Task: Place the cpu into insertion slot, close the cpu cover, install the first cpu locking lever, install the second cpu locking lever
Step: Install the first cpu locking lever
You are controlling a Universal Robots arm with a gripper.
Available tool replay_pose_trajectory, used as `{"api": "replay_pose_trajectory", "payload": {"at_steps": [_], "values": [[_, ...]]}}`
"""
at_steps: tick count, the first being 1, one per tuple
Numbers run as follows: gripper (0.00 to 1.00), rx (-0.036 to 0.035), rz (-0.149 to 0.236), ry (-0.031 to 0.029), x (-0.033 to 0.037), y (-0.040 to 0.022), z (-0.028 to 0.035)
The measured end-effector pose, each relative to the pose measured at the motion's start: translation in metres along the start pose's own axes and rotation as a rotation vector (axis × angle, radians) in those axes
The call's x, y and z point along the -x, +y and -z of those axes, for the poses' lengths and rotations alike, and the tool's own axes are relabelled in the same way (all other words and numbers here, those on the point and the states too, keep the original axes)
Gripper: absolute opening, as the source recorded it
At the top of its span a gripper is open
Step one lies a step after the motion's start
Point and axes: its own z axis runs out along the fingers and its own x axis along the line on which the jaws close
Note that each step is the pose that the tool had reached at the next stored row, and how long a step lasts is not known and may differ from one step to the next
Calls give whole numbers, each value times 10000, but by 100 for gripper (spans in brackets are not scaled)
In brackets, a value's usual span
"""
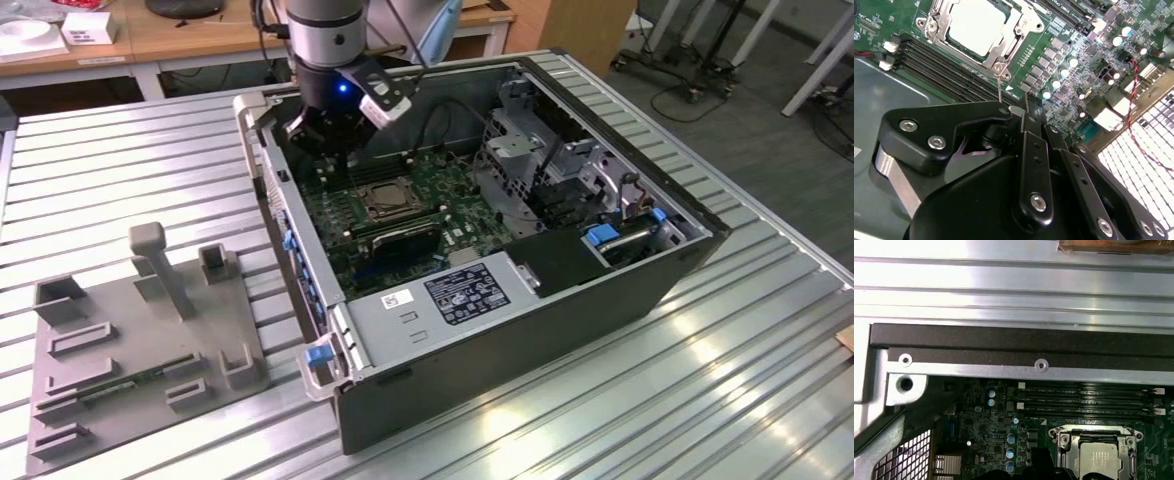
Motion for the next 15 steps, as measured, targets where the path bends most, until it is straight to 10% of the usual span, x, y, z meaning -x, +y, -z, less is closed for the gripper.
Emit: {"api": "replay_pose_trajectory", "payload": {"at_steps": [15], "values": [[11,65,-273,-23,4,46,50]]}}
